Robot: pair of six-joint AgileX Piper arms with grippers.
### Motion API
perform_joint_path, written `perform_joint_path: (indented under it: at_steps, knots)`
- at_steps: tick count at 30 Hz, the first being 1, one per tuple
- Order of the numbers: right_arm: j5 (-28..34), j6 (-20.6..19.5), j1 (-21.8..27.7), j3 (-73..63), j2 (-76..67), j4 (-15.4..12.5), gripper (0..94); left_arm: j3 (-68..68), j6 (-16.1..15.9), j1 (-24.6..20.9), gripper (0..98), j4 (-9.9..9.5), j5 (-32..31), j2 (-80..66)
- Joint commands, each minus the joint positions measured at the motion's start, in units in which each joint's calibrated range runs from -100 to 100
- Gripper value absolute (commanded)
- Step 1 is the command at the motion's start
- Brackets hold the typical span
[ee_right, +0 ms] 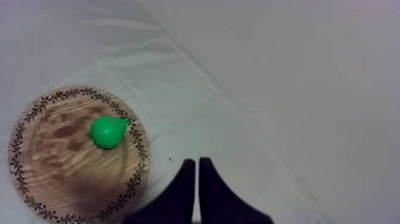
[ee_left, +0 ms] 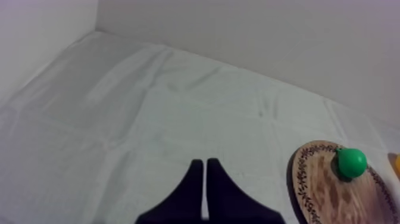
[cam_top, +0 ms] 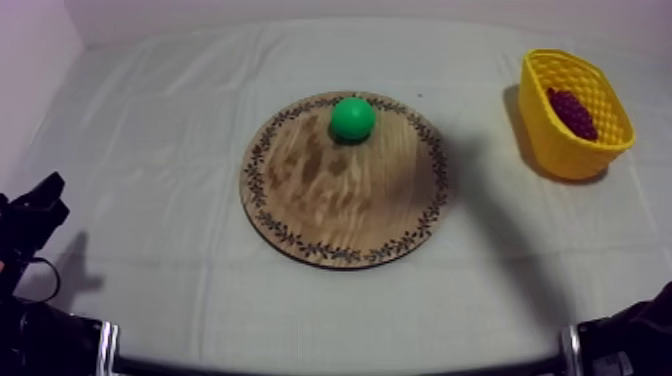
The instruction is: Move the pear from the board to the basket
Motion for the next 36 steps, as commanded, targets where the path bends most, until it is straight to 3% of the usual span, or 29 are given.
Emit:
perform_joint_path:
  at_steps: [1,11,24,29,36]
  knots:
    - [1.5,0.1,-1.6,-2.4,5.2,0.1,0.2,0.0,0.0,0.0,0.1,0.0,0.0,0.0]
    - [6.8,1.2,-5.1,-8.7,15.0,0.6,0.2,0.0,0.1,0.0,0.1,0.0,0.0,0.0]
    - [17.0,-3.3,-8.1,-14.4,20.1,4.9,5.8,0.0,0.1,0.0,0.1,0.0,0.0,0.0]
    - [19.0,-4.2,-8.0,-14.5,21.1,5.6,15.3,0.0,0.1,0.0,0.1,0.0,0.0,0.0]
    - [21.8,-5.1,-7.3,-14.0,21.6,5.6,51.7,0.0,0.1,0.0,0.1,0.0,0.0,0.0]
